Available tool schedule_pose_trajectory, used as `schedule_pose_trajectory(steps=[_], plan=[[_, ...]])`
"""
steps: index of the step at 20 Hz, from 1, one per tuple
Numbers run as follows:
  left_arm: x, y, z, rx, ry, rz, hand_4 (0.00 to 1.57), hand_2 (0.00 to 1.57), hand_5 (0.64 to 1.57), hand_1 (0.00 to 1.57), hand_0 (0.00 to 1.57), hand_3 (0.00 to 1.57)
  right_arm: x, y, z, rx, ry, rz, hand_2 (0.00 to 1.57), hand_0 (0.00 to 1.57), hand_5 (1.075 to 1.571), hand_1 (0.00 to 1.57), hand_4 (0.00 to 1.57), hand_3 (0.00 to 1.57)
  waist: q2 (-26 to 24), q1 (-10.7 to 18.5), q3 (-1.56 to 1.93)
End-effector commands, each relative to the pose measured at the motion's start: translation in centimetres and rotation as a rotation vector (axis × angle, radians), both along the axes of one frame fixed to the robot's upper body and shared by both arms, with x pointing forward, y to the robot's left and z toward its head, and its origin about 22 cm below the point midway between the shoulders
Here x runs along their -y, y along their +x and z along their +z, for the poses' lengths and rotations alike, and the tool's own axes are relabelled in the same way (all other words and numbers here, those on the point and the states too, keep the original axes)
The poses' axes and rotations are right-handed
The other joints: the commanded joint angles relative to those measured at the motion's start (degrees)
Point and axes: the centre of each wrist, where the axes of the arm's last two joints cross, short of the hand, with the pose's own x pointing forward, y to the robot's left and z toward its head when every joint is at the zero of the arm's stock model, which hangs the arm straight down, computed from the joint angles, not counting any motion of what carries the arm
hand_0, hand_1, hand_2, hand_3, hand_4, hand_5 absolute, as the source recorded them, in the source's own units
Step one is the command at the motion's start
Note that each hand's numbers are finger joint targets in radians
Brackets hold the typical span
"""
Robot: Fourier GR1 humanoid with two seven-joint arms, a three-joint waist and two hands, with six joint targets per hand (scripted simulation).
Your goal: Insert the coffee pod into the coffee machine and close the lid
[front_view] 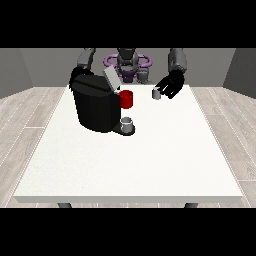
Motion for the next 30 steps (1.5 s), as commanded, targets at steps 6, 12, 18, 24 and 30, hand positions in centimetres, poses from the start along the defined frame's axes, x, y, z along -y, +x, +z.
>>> schedule_pose_trajectory(steps=[6,12,18,24,30], plan=[[1.2,2.1,7.7,0.082,0.002,-0.013,0.54,1.20,1.571,1.01,1.01,1.22,0.0,0.1,0.1,0.016,0.015,0.049,0.00,0.00,1.571,0.00,0.48,0.00,-0.2,-2.8,0.01],[2.1,3.0,11.2,0.101,-0.059,0.047,0.49,1.25,1.571,1.21,1.21,1.19,-2.4,-0.4,0.8,0.063,0.013,0.102,0.00,0.00,1.571,0.00,0.52,0.00,1.1,-6.4,0.01],[0.1,2.9,13.3,0.223,-0.037,0.074,0.52,1.34,1.571,1.28,1.28,1.28,-3.3,0.7,4.7,0.149,-0.012,0.137,0.00,0.00,1.571,0.00,0.51,0.00,6.8,-9.6,-0.02],[1.0,3.3,13.9,0.204,-0.033,0.072,0.49,1.30,1.571,1.26,1.26,1.24,-2.0,1.8,6.8,0.177,-0.037,0.085,0.00,0.00,1.571,0.00,0.54,0.00,7.6,-9.3,-0.01],[2.0,3.5,15.8,0.170,-0.016,0.046,0.50,1.31,1.571,1.28,1.28,1.22,-2.5,1.2,5.1,0.151,-0.023,0.057,0.00,0.00,1.571,0.00,0.53,0.00,6.6,-8.9,0.01]])
